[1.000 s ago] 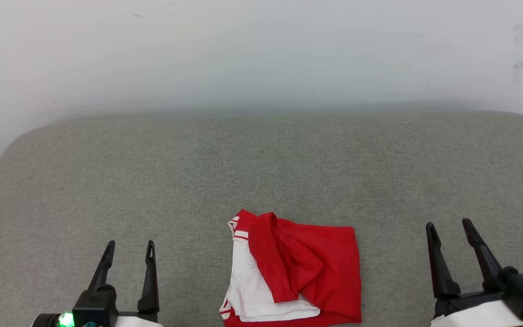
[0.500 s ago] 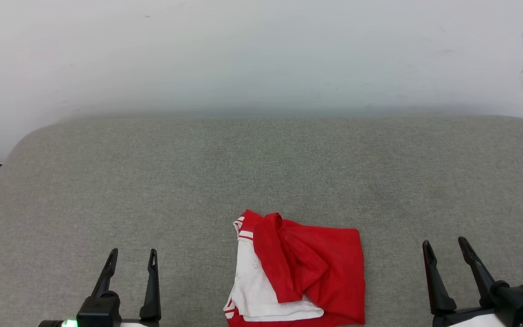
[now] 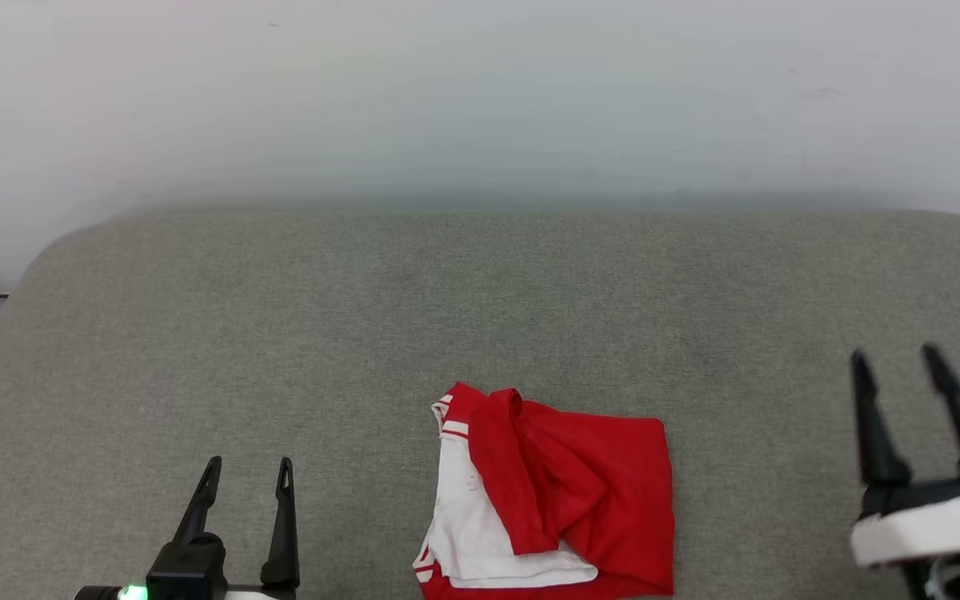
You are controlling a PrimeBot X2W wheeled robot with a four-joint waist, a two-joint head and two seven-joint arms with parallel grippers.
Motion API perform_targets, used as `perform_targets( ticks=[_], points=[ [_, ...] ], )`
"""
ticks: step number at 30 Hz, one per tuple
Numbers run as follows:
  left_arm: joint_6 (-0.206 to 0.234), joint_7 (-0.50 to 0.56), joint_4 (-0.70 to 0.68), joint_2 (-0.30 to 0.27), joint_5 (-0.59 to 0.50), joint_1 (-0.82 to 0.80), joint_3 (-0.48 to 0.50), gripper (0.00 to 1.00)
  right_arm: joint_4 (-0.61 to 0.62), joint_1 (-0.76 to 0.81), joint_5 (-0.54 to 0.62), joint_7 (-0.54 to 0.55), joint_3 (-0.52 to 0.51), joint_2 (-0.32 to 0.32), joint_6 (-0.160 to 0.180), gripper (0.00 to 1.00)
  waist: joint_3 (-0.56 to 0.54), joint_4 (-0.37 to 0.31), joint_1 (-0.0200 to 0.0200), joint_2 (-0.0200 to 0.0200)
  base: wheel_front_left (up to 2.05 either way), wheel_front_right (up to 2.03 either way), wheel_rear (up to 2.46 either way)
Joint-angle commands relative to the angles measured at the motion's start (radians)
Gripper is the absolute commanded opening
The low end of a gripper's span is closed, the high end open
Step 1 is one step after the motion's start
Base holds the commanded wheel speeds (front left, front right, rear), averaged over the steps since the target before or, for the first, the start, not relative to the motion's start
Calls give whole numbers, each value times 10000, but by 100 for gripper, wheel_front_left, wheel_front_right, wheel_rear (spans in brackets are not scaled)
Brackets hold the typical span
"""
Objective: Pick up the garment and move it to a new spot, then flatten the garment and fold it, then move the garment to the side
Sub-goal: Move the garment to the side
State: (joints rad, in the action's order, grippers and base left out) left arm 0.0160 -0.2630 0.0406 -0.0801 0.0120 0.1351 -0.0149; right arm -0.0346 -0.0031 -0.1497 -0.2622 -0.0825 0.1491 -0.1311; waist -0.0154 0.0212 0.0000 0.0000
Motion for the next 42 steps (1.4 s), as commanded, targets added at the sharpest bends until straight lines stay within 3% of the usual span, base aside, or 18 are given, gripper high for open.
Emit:
perform_targets(
  ticks=[1,6,11,13,19,24,29,42],
  points=[
    [-27,-22,23,-25,6,-77,3,100,52,-157,-56,-11,-22,58,8,100,0,10,0,0,0,0,0],
    [-67,-22,48,-17,-18,-209,-116,100,386,-1566,-1050,1235,181,1357,7,100,67,205,0,0,0,0,0],
    [-86,-22,69,13,-22,-357,-245,100,544,-2302,-2743,3793,1211,2511,8,100,186,378,0,0,0,0,0],
    [-83,-22,65,20,-11,-402,-255,100,605,-2435,-3150,4325,1443,2676,7,100,229,406,0,0,0,0,0],
    [-79,-22,67,50,22,-602,-327,100,447,-2651,-5010,7376,2559,3376,7,100,494,559,0,0,0,0,0],
    [-127,-22,112,84,49,-801,-459,100,-48,-2407,-6413,9224,3065,3388,8,100,697,776,0,0,0,0,0],
    [-106,-22,103,116,68,-1000,-589,100,-697,-2175,-7205,10126,3518,3344,7,100,926,1011,0,0,0,0,0],
    [-190,-22,131,177,151,-1633,-742,100,-2772,-2650,-7575,9611,4394,2410,10,100,1791,1570,0,0,0,0,0]
  ],
)
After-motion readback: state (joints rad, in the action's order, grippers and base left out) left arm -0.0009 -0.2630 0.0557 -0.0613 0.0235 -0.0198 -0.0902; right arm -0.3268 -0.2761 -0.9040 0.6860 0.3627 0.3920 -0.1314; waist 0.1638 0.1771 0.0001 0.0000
